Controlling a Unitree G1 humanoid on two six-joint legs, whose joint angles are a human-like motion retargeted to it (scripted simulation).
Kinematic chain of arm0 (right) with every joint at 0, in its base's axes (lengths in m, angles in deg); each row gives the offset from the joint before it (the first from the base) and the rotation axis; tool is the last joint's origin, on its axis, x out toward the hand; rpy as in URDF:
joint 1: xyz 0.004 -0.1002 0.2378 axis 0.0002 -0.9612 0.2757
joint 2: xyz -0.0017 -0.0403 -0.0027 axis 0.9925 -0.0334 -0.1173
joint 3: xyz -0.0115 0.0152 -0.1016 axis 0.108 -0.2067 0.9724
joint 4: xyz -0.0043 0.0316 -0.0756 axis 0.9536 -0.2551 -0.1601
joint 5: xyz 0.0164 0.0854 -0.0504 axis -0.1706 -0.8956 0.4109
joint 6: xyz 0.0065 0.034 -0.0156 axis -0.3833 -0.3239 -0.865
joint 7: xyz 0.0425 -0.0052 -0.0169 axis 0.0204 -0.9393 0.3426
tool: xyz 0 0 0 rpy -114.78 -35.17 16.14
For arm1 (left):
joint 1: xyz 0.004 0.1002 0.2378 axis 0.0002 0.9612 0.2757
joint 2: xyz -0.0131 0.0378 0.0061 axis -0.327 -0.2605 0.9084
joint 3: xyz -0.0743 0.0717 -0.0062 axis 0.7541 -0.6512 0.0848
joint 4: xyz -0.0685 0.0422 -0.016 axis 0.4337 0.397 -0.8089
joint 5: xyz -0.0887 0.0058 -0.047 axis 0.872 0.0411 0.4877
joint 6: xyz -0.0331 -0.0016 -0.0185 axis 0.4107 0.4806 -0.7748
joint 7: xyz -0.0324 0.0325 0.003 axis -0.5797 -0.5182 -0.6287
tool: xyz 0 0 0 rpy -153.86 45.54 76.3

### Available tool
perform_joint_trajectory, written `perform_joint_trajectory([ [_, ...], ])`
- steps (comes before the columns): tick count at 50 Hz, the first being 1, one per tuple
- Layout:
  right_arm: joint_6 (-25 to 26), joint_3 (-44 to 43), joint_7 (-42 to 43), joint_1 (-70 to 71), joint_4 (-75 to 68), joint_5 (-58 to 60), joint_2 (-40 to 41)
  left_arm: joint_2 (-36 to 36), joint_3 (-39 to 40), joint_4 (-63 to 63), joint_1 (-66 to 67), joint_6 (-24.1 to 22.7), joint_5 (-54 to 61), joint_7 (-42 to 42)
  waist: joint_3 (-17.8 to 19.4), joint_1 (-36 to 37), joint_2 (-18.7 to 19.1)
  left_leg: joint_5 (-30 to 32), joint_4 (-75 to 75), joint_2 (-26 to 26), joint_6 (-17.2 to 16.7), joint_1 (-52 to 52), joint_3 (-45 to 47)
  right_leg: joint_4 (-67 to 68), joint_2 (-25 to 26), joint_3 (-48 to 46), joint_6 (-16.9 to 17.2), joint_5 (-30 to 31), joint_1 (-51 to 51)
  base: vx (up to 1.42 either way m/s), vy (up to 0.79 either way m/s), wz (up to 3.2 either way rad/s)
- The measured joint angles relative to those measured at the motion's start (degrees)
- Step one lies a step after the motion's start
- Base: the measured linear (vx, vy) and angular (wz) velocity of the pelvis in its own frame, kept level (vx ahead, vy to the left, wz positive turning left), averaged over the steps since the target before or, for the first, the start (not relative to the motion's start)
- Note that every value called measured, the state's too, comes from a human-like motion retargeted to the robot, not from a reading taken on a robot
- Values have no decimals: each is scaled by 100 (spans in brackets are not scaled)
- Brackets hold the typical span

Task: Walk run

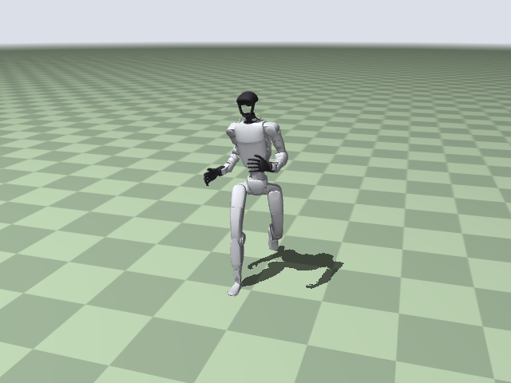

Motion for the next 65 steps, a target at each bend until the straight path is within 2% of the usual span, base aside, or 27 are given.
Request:
perform_joint_trajectory([
  [2,-260,407,679,370,59,359,131,352,232,851,835,-185,-189,-580,-371,288,-153,-375,865,-429,328,-347,-205,1286,26,439,593,-425,143,253,-112,-57],
  [4,-471,372,682,1434,-67,145,418,890,97,1660,1276,-95,109,-727,-561,448,-161,-1372,1781,-450,647,-1395,-496,1556,-1,29,583,-891,559,186,-54,-36],
  [7,-834,1412,613,2489,462,-434,437,1471,-63,1877,1617,2,1751,-1220,-621,1383,-456,-2595,1413,-384,1352,-2452,652,1100,404,632,571,-814,1439,182,-24,-187],
  [10,-629,1566,219,2932,1074,-78,-37,1434,182,1742,1901,-30,1506,-1282,-577,1766,-601,-3097,-53,-611,1598,-3359,669,134,495,341,1137,645,2526,177,-19,9],
  [13,240,1547,98,3002,1679,1046,-411,1128,314,1448,1954,-108,788,-860,-564,2350,-829,-3172,-2582,-1254,1537,-3537,188,-696,824,309,1860,2611,3603,161,-42,-25],
  [15,632,1574,166,3013,2064,1553,-604,912,350,1194,1900,-86,661,-707,-447,2701,-1018,-3321,-3794,-1406,1332,-3545,100,-757,812,226,2433,3431,4128,187,-44,-29],
  [17,787,1642,208,3007,2380,1757,-710,707,277,875,1786,39,794,-691,-350,2737,-1128,-3583,-4144,-1212,1216,-3559,345,-343,878,84,2692,3783,4395,186,-39,16],
  [18,816,1715,167,2985,2483,1807,-672,619,230,683,1708,98,936,-704,-256,2779,-1143,-3656,-4135,-1143,1219,-3515,488,220,998,287,2687,3808,4396,178,-45,6],
  [20,822,1820,-37,2921,2565,1762,-479,379,158,249,1409,189,1308,-724,-152,2835,-860,-2450,-3755,-737,1768,-3561,423,625,1598,527,2396,3787,4507,178,-63,24],
  [22,638,1890,-401,2435,2297,1690,-73,213,39,9,1129,169,1502,-658,-390,2395,-911,-2933,-2379,-1079,2277,-3751,-345,1517,1436,-818,1671,3031,4203,213,-53,117],
  [23,470,1709,-492,1900,1973,1702,124,295,-245,111,983,60,1492,-594,-539,2569,-982,-3110,-1916,-1545,2249,-3732,-1073,2413,1018,-961,1554,2292,4037,222,15,64],
  [25,289,2082,-523,1440,1202,1268,457,533,713,482,118,215,1939,-1012,-610,2227,-1242,-3715,-1050,-1264,2168,-3780,-100,3794,505,-205,1427,1169,2991,175,-9,19],
  [27,207,2140,-792,1079,713,405,541,880,259,378,-354,100,2174,-872,-719,2088,-932,-4009,-1456,-1139,2094,-3009,-203,3675,464,-238,1280,667,2262,118,-24,70],
  [29,192,1837,-1338,746,399,-461,495,965,-105,74,-645,-127,2238,-499,-656,2012,-784,-3843,-1888,-1214,1902,-2530,-396,3068,205,-137,1284,337,1718,112,-24,97],
  [33,225,1274,-1811,164,213,-1574,444,583,-385,-267,-1083,-395,1707,430,-330,1249,-449,-2940,-2804,-1237,1380,-1467,-1018,825,-137,-124,1504,315,1156,110,-31,160],
  [38,106,876,-1802,-231,352,-1791,337,-156,-663,-595,-1299,-333,1322,587,-82,713,-254,-2219,-3288,-959,1048,-277,-1450,-1270,-169,1117,1787,-162,985,119,-49,106],
  [40,85,829,-1655,-221,460,-1520,298,-447,-789,-656,-1305,-213,1276,460,-93,562,-312,-2095,-3069,-925,1061,15,-1573,-1299,-324,1035,1826,-215,945,120,-66,100],
  [42,115,927,-1490,-52,565,-1175,286,-672,-795,-596,-1261,-115,1236,253,-217,469,-662,-1937,-2538,-1176,1050,179,-1597,-792,-619,1031,2134,606,885,116,-72,96],
  [43,133,1020,-1431,68,590,-1027,309,-764,-767,-525,-1200,-74,1205,130,-318,405,-786,-1774,-2199,-1243,986,200,-1618,-524,-718,859,2020,1347,831,108,-75,39],
  [44,148,1193,-1374,199,551,-914,361,-804,-668,-401,-1028,-61,1124,-47,-438,485,-824,-1464,-1829,-1232,901,173,-1406,-165,-446,1110,1680,1193,794,117,-88,-42],
  [45,161,1406,-1318,334,479,-818,428,-817,-534,-250,-799,-61,1018,-250,-567,636,-819,-1082,-1445,-1182,805,121,-1076,241,10,1573,1227,592,765,122,-84,50],
  [47,204,1371,-1299,1180,54,-980,699,-310,-256,426,-508,-205,572,-756,-319,155,-504,-753,163,-615,422,-439,-1505,936,-371,540,1404,144,906,96,-49,196],
  [48,295,1373,-1413,1564,-118,-1197,773,50,-71,848,-306,-171,325,-854,-356,121,-502,-613,613,-513,486,-702,-1275,922,-393,465,1375,-4,1111,73,-23,113],
  [51,136,1766,-1473,2399,-78,-1489,924,906,30,1785,168,-91,248,-1051,-362,257,-507,-1290,965,-393,1084,-1346,-387,672,-324,391,1181,-103,1528,76,-12,2],
  [55,-45,1940,-1386,3156,266,-1120,856,1235,-45,2330,933,32,761,-1377,-365,952,-735,-2013,137,-983,1066,-2231,77,-410,-244,314,1127,447,2258,62,-11,-9],
  [60,277,2180,-1311,3671,981,-316,165,480,-62,2435,1434,53,618,-1367,-296,1773,-713,-2509,-2222,-927,1267,-2726,887,-1356,209,-311,1141,493,3114,51,-16,47],
  [65,686,2175,-1469,3952,1260,18,-638,-231,194,2334,1578,-44,-466,-1415,-231,2113,-699,-2953,-3863,-1251,1673,-2983,1659,-1574,727,-892,818,-226,3754,62,-19,98],
])
